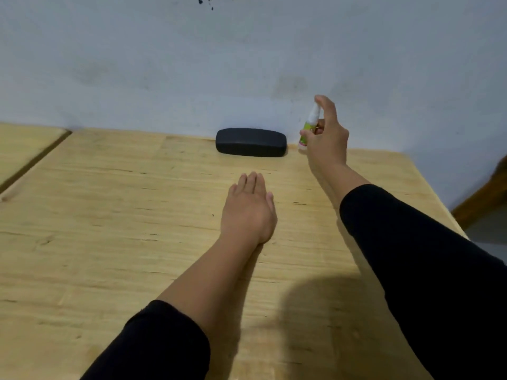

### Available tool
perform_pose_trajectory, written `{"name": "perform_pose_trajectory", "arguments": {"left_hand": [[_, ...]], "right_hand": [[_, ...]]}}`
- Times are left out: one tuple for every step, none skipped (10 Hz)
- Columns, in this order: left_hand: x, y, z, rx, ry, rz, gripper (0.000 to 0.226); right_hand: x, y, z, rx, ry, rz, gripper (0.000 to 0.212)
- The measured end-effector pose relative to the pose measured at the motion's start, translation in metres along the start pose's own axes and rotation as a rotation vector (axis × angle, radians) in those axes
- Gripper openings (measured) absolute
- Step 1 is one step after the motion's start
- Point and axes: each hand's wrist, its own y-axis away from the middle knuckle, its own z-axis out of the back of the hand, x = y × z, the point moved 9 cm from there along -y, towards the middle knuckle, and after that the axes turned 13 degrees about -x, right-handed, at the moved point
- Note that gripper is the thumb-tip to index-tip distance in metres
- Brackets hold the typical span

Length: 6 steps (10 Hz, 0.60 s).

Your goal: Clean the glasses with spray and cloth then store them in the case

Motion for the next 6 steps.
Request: {"name": "perform_pose_trajectory", "arguments": {"left_hand": [[0.0, 0.0, 0.0, -0.008, 0.013, 0.003, 0.054], [0.0, 0.0, 0.0, 0.001, 0.01, 0.004, 0.053], [0.0, 0.0, 0.0, -0.006, 0.005, 0.0, 0.053], [0.0, 0.0, -0.001, 0.009, 0.025, 0.0, 0.053], [-0.001, 0.0, 0.001, -0.017, 0.041, -0.01, 0.053], [0.0, 0.0, 0.003, -0.025, 0.065, 0.003, 0.052]], "right_hand": [[-0.005, -0.01, -0.009, 0.008, 0.035, 0.048, 0.063], [-0.01, -0.011, -0.016, 0.045, 0.084, 0.104, 0.062], [-0.014, -0.009, -0.018, 0.048, 0.125, 0.164, 0.064], [-0.014, -0.007, -0.019, 0.062, 0.122, 0.162, 0.07], [-0.017, -0.007, -0.018, 0.087, 0.076, 0.119, 0.084], [-0.017, -0.005, -0.011, 0.083, 0.11, 0.082, 0.093]]}}
